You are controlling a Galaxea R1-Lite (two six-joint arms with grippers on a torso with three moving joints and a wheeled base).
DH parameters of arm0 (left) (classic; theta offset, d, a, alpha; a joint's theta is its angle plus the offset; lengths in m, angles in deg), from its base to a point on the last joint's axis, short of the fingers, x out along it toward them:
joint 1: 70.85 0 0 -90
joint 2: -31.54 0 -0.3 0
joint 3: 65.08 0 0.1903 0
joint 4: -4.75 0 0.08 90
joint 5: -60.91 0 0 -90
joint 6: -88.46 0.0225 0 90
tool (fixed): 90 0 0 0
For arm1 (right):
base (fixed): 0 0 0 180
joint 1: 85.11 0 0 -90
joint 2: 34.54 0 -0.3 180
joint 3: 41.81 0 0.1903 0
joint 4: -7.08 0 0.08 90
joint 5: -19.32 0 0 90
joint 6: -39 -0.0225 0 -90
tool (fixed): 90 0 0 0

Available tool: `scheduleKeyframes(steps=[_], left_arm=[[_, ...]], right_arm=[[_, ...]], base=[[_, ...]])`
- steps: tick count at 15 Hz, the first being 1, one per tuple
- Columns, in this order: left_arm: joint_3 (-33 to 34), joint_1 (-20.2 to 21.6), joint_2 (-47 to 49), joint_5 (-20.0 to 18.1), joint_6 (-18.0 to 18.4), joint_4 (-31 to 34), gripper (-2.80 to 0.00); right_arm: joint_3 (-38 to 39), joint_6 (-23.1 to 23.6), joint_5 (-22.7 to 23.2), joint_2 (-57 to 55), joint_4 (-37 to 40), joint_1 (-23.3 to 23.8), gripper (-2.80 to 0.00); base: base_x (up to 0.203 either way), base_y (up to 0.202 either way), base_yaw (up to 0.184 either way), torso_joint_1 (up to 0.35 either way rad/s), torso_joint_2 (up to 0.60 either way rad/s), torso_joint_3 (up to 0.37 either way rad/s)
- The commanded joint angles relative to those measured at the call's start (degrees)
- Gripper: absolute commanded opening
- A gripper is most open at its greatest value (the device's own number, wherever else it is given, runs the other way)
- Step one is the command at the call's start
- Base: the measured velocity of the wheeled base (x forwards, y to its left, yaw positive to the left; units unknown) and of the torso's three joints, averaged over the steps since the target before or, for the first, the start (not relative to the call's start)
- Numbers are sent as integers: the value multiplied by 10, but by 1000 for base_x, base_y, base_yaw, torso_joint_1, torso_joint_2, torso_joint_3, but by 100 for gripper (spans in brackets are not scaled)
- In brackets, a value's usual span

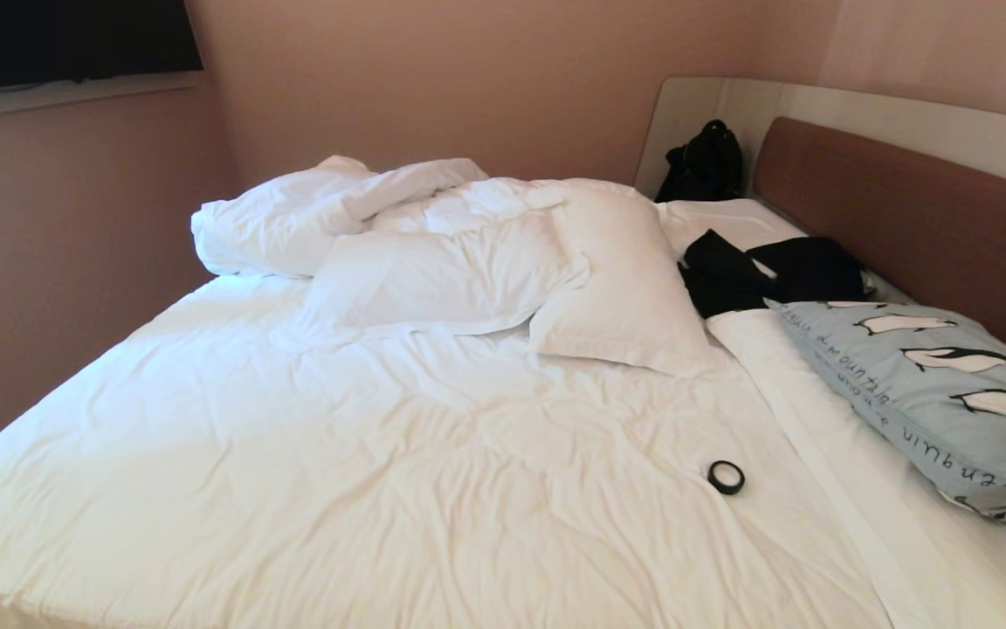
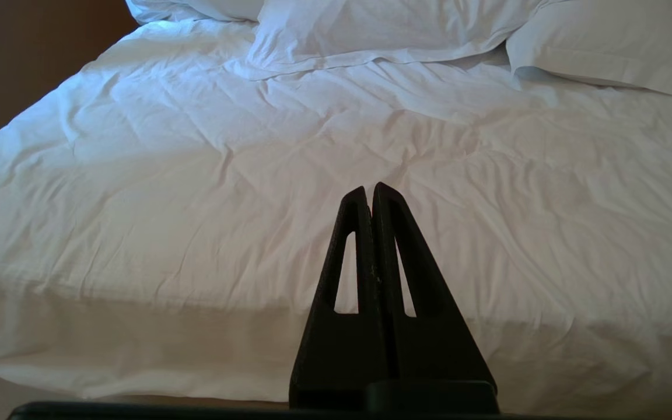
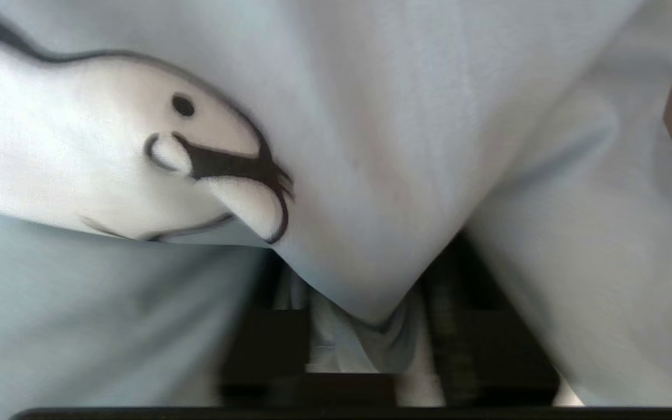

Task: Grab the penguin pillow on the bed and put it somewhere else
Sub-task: Place the pillow at the bedside

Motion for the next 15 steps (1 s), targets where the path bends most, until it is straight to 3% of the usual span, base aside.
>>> scheduleKeyframes(steps=[1,9,12,15], left_arm=[[1,0,0,0,0,0,-280],[1,0,0,0,0,0,-280],[1,1,0,0,-1,0,-280],[1,1,0,0,-1,0,-280]], right_arm=[[28,72,43,40,-9,2,0],[134,64,179,269,-4,22,0],[147,7,192,321,-3,19,0],[146,-21,173,313,15,-33,0]], base=[[0,0,0,0,0,0],[0,0,0,0,0,0],[0,0,0,0,0,0],[0,0,0,0,0,0]])
